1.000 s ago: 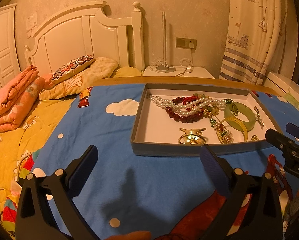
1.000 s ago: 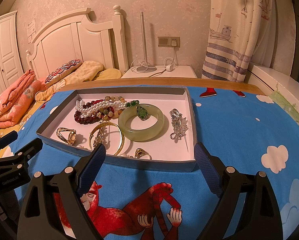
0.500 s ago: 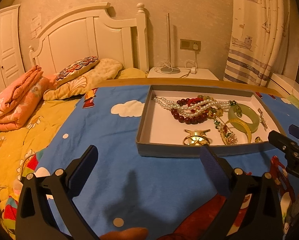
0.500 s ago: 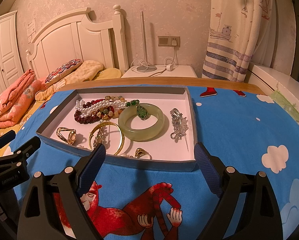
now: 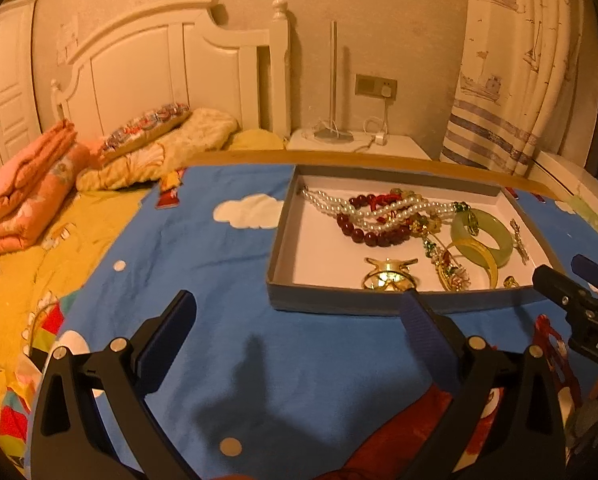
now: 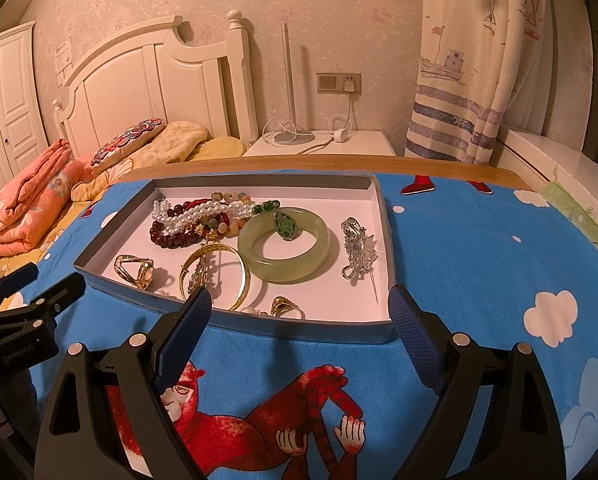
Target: Organize jewelry
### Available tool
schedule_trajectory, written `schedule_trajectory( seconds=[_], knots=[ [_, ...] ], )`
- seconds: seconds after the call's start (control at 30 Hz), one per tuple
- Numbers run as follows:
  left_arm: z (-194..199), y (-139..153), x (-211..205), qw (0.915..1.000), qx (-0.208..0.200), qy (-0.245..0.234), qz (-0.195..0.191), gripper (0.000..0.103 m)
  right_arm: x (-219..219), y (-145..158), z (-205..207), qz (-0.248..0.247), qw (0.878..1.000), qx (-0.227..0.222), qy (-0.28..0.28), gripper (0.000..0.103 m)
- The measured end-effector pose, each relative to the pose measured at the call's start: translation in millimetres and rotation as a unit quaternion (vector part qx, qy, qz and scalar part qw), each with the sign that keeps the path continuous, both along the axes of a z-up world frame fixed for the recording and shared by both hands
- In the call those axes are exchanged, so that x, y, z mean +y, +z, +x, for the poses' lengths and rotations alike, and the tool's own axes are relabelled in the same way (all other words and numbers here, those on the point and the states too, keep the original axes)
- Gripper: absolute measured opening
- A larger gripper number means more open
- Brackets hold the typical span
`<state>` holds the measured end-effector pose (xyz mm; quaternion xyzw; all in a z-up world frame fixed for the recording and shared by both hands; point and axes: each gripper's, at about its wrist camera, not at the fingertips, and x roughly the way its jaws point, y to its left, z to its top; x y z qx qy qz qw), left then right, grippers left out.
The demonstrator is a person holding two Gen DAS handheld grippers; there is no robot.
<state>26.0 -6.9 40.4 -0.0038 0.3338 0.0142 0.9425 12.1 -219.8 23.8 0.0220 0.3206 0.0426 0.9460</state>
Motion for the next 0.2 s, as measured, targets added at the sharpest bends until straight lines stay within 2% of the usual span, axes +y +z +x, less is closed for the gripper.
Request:
schedule_trajectory(
  seconds=[0.13, 0.2],
  knots=[
    [-1, -4, 1, 0.9987, 0.051, -0.001, 0.0, 0.101, 0, 1, -6, 0.008, 1.0, -0.001, 0.001, 0.086],
    [-10, -6, 4, 0.9979, 0.064, 0.004, -0.006, 0.101, -1, 2, -17, 0.024, 1.0, 0.014, 0.015, 0.086]
  ],
)
